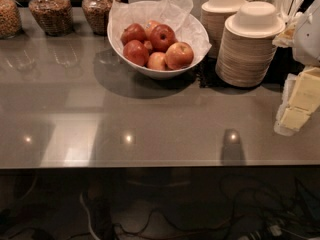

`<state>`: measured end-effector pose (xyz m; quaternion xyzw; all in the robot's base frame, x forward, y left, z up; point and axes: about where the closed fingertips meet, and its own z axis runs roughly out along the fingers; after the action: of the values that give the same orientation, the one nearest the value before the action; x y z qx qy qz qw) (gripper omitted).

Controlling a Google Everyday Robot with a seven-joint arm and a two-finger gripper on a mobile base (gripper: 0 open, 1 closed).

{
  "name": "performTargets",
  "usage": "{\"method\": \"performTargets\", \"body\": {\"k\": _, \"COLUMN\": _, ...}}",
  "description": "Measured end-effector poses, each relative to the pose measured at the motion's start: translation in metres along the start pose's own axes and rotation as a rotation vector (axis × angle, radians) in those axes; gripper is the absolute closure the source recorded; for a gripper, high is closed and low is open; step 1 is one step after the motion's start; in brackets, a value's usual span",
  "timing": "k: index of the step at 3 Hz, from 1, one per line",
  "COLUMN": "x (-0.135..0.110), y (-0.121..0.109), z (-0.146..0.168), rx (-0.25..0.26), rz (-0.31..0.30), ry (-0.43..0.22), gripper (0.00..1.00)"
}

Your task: Pick apple from white bowl

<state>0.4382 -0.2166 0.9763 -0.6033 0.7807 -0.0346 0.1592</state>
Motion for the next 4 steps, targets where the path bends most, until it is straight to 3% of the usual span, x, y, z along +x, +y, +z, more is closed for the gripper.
{"method": "performTargets", "body": {"k": 1, "x": 0.000, "y": 0.000, "z": 0.000, "rx": 0.002, "rz": 0.001, "ry": -0.002, "gripper": 0.00}}
{"method": "performTargets", "body": {"k": 2, "x": -0.007, "y": -0.012, "z": 0.007, "rx": 0.049, "rz": 0.031, "ry": -0.075, "gripper": 0.00}}
{"method": "performTargets", "body": {"k": 4, "x": -0.047, "y": -0.076, "z": 0.036, "rx": 0.217, "rz": 0.126, "ry": -0.267, "gripper": 0.00}}
